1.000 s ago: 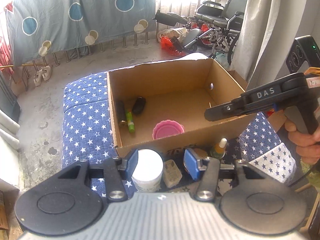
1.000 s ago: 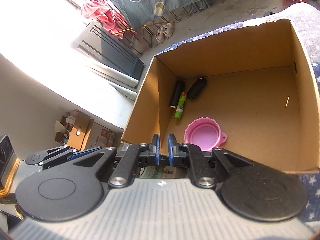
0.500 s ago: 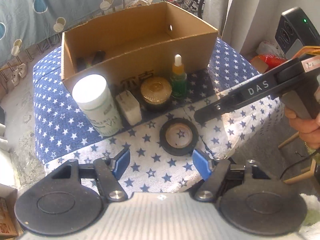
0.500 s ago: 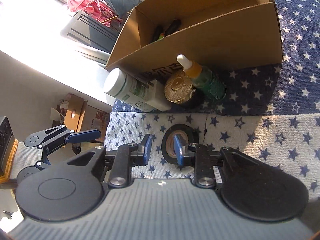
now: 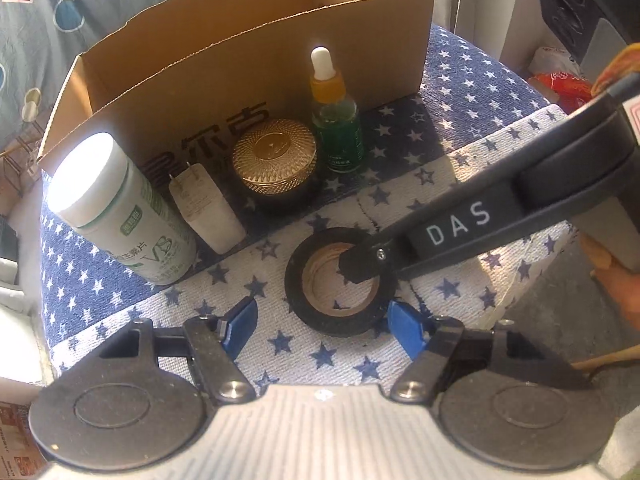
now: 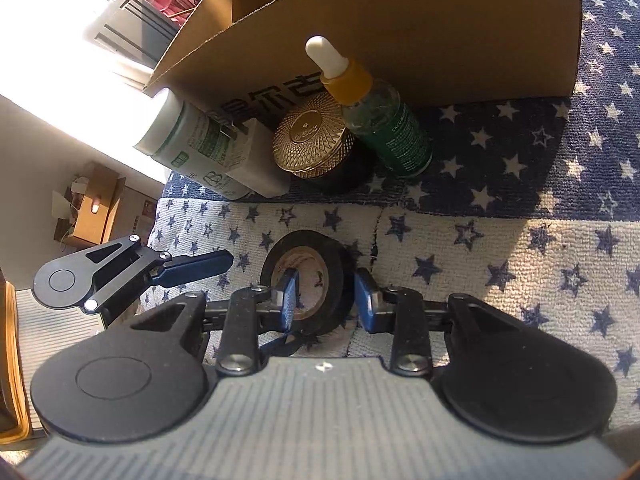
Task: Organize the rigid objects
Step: 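Move the right gripper to the black tape roll, then grasp the black tape roll by its rim with the right gripper, then carry the black tape roll into the box and open the right gripper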
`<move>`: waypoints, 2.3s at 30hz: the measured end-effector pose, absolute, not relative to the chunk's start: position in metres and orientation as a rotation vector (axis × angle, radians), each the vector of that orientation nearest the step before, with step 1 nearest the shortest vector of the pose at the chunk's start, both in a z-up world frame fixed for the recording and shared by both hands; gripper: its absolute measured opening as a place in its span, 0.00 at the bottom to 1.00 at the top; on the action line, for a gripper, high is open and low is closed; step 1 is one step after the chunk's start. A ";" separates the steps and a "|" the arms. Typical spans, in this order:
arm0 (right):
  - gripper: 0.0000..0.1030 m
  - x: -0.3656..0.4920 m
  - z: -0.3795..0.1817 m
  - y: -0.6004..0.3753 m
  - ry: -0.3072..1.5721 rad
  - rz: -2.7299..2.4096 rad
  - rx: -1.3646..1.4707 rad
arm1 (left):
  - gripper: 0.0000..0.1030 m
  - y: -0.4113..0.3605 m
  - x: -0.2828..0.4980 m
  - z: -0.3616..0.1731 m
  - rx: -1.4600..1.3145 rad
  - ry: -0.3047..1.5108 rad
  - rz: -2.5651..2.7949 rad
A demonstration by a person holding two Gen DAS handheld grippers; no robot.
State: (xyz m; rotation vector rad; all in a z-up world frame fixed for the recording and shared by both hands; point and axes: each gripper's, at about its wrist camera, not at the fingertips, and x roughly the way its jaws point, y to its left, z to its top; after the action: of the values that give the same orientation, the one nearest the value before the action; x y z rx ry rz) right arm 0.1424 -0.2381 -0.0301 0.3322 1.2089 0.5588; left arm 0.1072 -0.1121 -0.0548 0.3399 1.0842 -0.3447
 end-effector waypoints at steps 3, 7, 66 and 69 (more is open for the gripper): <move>0.29 0.144 -0.031 -0.239 1.205 0.565 0.332 | 0.71 -0.114 0.108 -0.060 0.343 1.089 -0.351; 0.28 0.143 -0.031 -0.238 1.191 0.564 0.323 | 0.70 -0.119 0.110 -0.070 0.338 1.107 -0.351; 0.17 0.417 0.039 -0.184 1.279 0.605 0.174 | 0.64 -0.078 0.367 0.000 0.169 1.228 -0.244; 0.17 0.435 0.019 -0.180 1.294 0.582 0.170 | 0.64 -0.084 0.381 -0.017 0.199 1.240 -0.241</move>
State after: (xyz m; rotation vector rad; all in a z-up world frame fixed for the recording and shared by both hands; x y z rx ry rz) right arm 0.4347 -0.1797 0.0190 0.1696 1.2936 0.5824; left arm 0.3806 -0.0842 -0.0168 0.1994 1.2402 -0.2411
